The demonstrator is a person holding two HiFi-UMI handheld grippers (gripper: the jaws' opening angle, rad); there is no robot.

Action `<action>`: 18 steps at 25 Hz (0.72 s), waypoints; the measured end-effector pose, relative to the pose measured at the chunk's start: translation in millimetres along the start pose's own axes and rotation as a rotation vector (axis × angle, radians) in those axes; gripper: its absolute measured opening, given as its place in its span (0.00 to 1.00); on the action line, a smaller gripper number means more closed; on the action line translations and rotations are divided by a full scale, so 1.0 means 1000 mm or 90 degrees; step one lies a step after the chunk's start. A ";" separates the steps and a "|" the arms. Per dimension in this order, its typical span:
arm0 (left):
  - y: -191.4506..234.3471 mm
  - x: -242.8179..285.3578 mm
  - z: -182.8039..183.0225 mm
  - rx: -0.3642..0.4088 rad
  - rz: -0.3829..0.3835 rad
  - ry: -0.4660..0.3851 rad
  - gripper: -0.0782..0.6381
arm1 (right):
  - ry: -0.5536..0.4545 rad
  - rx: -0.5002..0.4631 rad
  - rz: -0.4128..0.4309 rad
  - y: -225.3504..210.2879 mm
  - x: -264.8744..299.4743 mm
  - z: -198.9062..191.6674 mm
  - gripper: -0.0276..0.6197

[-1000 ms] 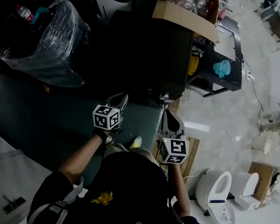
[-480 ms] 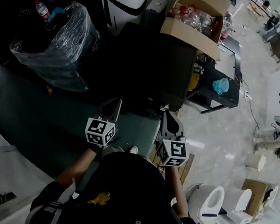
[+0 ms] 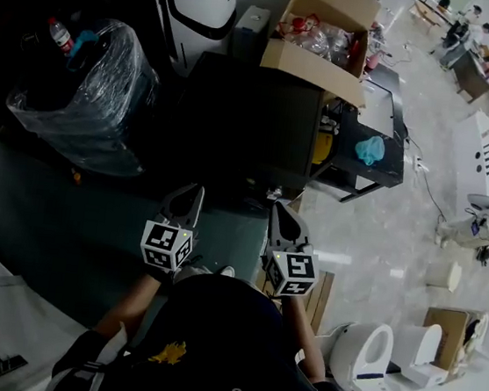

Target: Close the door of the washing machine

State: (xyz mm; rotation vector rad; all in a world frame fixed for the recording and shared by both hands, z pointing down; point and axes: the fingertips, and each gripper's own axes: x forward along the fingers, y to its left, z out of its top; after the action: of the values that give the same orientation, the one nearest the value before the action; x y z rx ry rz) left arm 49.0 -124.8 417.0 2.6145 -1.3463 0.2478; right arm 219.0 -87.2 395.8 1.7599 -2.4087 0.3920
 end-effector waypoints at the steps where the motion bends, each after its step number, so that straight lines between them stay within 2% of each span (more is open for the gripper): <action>1: -0.002 0.000 0.001 0.003 -0.003 0.000 0.13 | 0.000 0.001 -0.002 -0.001 -0.001 -0.001 0.08; 12: -0.017 0.006 -0.002 0.021 -0.038 0.029 0.13 | 0.010 0.024 -0.024 -0.001 -0.014 -0.011 0.08; 15: -0.018 0.016 -0.013 0.025 -0.046 0.031 0.13 | 0.011 0.029 -0.031 -0.009 -0.012 -0.019 0.08; 16: -0.022 0.023 -0.022 0.028 -0.058 0.033 0.13 | 0.011 0.033 -0.042 -0.016 -0.014 -0.026 0.08; 18: -0.046 0.040 -0.036 0.037 -0.111 0.037 0.13 | 0.011 0.045 -0.090 -0.035 -0.031 -0.044 0.08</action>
State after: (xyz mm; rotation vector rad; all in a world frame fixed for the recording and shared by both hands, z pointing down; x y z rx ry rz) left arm 107.2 -121.3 456.8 2.7292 -1.1008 0.3369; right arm 259.6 -55.7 434.1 1.9329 -2.2675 0.4779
